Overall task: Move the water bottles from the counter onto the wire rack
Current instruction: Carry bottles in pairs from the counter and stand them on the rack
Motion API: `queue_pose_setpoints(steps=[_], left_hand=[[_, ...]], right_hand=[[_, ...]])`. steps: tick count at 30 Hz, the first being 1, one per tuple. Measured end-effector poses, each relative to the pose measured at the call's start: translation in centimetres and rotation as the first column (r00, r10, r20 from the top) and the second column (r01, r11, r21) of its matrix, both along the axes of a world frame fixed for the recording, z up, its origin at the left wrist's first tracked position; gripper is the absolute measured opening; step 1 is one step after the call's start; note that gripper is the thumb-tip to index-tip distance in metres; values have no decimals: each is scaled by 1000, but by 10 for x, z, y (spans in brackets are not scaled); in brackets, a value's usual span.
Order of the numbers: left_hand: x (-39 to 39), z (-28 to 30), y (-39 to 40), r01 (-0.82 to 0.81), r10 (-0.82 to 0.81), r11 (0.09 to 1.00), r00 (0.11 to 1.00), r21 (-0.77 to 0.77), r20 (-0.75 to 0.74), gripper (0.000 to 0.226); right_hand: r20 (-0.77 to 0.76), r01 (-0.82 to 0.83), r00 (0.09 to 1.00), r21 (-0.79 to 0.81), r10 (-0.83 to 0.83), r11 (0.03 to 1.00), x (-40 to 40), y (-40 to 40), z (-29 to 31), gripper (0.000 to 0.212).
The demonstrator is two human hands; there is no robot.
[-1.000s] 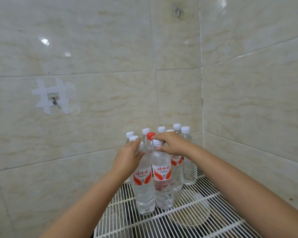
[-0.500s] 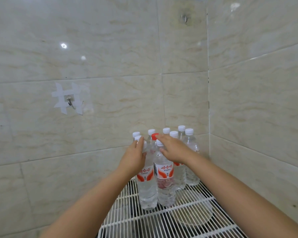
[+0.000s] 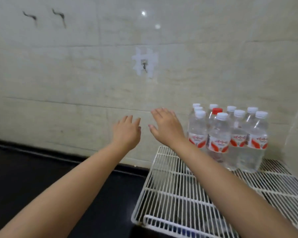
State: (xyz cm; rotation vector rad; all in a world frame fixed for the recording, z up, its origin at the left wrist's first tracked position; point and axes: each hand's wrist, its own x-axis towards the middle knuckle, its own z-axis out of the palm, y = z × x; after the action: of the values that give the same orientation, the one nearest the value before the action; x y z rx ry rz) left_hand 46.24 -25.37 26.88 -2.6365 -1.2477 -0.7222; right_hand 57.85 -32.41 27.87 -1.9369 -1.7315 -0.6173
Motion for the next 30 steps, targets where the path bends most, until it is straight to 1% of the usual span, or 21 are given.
queue_pose_setpoints(steps=[3,5,8,12,15,18,21,26,30], left_hand=[[-75,-16,14,-159,159,987,987,-6,-35,41],[-132,-30,21,-261,260,965,963,-6,-66,40],[-222,-55,31,-394,391,919,914,-5,-105,39],[-344,-90,43,-530,516,846,840,-51,-166,41],[-437,-113,52,-619,589,780,776,-91,-227,42],[-521,-133,53,-698,655,699,712,-156,-254,40],[-590,-148,54,-755,705,620,655,-215,-270,38],[-674,-170,67,-805,752,529,591,-269,-290,38],[-727,-187,98,-823,766,478,561,-307,-312,39]], right_hand=[[15,-121,992,-37,122,992,-68,34,-12,50],[16,-204,979,-30,204,979,-120,55,-28,47],[-72,-306,951,-62,301,950,-202,81,-57,49],[-102,-409,912,-171,397,897,-315,115,-93,47],[-136,-473,881,-218,453,854,-404,139,-116,48],[-184,-521,853,-274,488,808,-485,155,-137,46],[-200,-545,838,-337,507,768,-551,169,-154,41],[-235,-596,802,-389,549,703,-636,201,-185,34],[-261,-615,786,-425,561,664,-689,243,-205,34]])
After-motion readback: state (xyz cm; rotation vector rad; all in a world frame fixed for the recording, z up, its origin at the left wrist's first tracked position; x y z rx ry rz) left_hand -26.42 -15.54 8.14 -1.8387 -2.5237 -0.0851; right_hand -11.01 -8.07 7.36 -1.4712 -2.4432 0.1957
